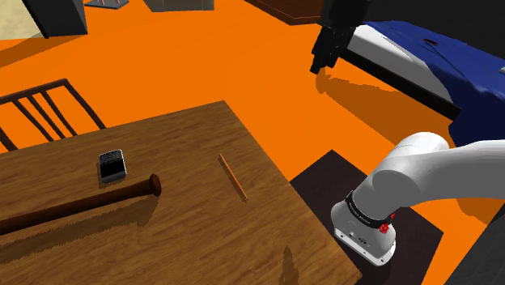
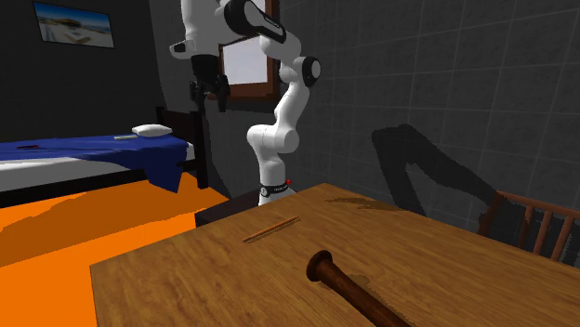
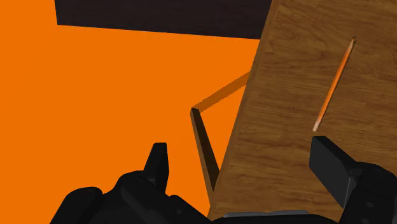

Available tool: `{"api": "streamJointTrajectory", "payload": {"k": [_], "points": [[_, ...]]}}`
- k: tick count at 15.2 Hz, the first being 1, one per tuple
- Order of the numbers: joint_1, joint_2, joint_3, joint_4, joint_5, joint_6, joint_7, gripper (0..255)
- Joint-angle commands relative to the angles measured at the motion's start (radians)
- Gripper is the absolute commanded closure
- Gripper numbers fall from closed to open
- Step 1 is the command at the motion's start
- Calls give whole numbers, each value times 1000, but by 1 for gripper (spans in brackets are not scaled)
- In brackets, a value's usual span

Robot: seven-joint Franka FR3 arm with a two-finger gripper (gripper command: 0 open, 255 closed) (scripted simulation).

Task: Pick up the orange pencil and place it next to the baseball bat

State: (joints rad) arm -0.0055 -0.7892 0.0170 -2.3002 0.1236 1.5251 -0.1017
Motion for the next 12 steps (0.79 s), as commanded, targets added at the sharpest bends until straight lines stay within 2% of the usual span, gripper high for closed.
{"api": "streamJointTrajectory", "payload": {"k": [1, 7, 12], "points": [[0, 0, 0, 0, 0, 0, 0, 0], [20, -21, 102, -159, 100, 158, 128, 0], [47, 7, 199, -255, 191, 307, 230, 0]]}}
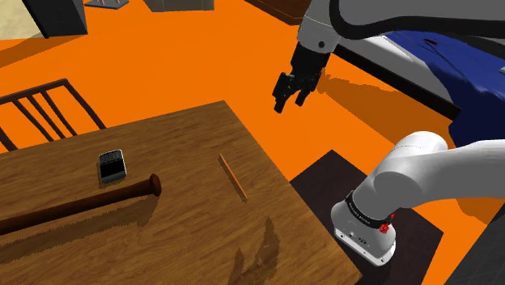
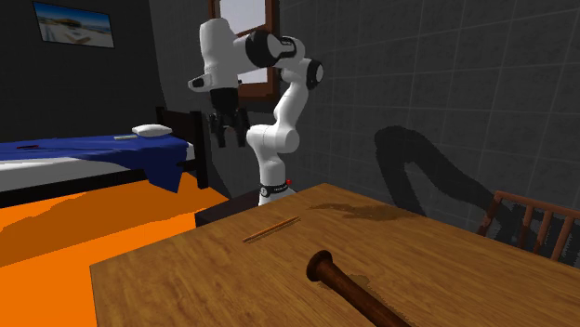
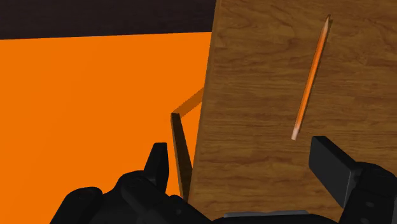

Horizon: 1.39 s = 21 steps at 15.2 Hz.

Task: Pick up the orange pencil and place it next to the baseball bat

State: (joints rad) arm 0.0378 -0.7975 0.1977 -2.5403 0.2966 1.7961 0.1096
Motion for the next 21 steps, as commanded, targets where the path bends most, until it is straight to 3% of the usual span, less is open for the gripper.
{"api": "streamJointTrajectory", "payload": {"k": [1, 10, 15, 21], "points": [[9, 26, 39, -30, 36, 68, 38, 0], [51, 223, 237, -90, 186, 386, 212, 0], [48, 401, 354, -64, 224, 579, 316, 0], [44, 481, 390, -77, 225, 676, 325, 0]]}}
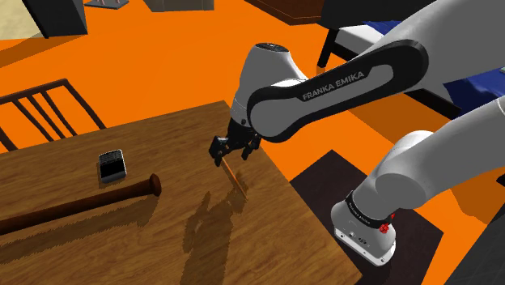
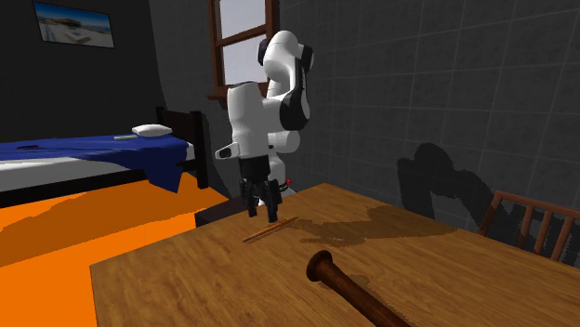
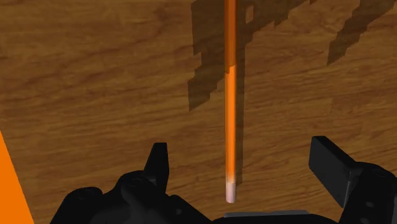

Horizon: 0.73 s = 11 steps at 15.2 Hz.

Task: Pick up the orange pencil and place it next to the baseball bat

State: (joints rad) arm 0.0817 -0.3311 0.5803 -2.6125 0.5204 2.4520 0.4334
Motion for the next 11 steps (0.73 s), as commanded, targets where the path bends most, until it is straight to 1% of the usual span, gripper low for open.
{"api": "streamJointTrajectory", "payload": {"k": [1, 2, 10, 11], "points": [[-1, 29, 13, -7, 1, 39, 2, 0], [-3, 54, 22, -11, -1, 67, 5, 0], [-2, 54, 22, -11, -1, 67, 5, 0], [-2, 54, 22, -11, -1, 67, 5, 255]]}}
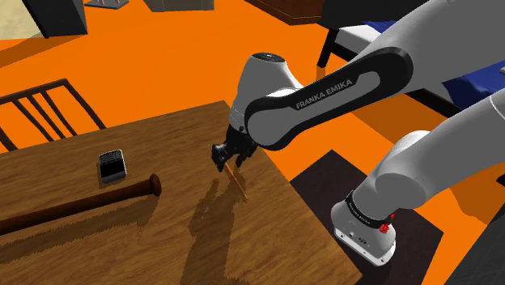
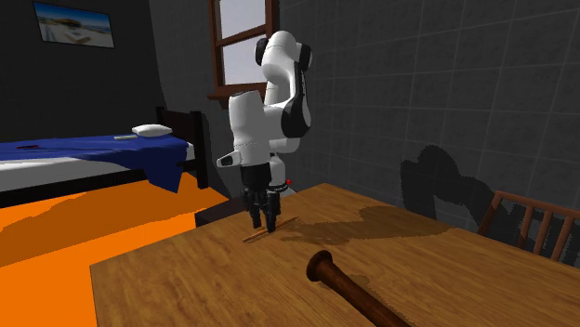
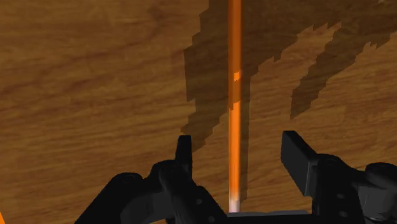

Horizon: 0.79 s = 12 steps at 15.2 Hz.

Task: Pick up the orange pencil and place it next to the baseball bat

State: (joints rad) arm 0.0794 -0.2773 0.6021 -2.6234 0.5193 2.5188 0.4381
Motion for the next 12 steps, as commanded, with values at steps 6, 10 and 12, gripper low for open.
{"api": "streamJointTrajectory", "payload": {"k": [6, 10, 12], "points": [[0, 0, 0, 0, 0, 0, 0, 255], [1, -13, -4, 5, -1, -17, 2, 255], [2, -38, -12, 15, -2, -52, 5, 255]]}}
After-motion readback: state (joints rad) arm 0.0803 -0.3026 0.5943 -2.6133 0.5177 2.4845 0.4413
